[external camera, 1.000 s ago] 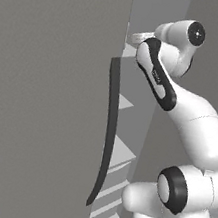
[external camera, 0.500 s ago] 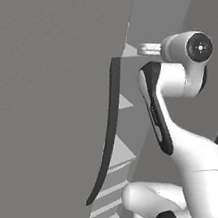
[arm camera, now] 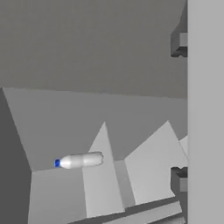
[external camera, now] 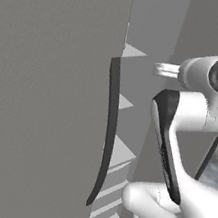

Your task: Take the bottled waters from the counter and place them in the freezer to freeze. Close the freezer door after placing the bottles.

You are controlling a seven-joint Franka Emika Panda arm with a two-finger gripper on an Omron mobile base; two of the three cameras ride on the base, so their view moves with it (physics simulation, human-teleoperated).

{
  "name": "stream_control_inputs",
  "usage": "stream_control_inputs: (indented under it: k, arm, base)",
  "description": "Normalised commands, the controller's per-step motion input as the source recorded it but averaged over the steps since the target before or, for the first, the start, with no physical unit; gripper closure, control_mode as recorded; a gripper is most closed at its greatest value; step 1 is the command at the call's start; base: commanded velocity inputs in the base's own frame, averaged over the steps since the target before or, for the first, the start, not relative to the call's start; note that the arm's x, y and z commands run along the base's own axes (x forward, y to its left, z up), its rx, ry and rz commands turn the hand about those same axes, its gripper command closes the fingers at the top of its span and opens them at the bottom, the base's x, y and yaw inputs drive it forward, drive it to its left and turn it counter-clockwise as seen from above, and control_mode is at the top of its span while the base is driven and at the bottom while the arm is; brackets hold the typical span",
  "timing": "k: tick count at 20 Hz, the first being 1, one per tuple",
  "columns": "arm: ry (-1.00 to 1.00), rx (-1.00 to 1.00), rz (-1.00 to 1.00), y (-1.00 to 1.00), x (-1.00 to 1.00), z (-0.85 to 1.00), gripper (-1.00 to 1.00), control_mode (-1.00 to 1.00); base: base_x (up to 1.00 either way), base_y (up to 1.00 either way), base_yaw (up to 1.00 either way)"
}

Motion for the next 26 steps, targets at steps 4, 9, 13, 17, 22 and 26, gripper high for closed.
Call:
stream_control_inputs:
  k: [4,9,13,17,22,26]
  arm:
    - [0.22,0.06,0.00,-0.01,-0.86,-0.42,-1.00,-1.00]
    - [0.38,0.13,0.00,0.00,-0.58,-0.33,-1.00,-1.00]
    - [0.44,0.12,0.00,0.00,-0.36,-0.30,-1.00,-1.00]
    - [0.43,0.00,0.00,0.00,-0.06,-0.49,-1.00,-1.00]
    - [0.20,0.00,0.00,-0.02,0.00,-0.41,-1.00,-1.00]
    - [-0.06,0.05,0.07,0.00,-0.21,-0.34,-1.00,-1.00]
  base:
    - [0.00,0.00,0.00]
    - [0.00,0.00,0.00]
    - [0.00,0.00,0.00]
    - [0.00,0.00,0.00]
    - [0.00,0.00,0.00]
    - [0.00,0.00,0.00]
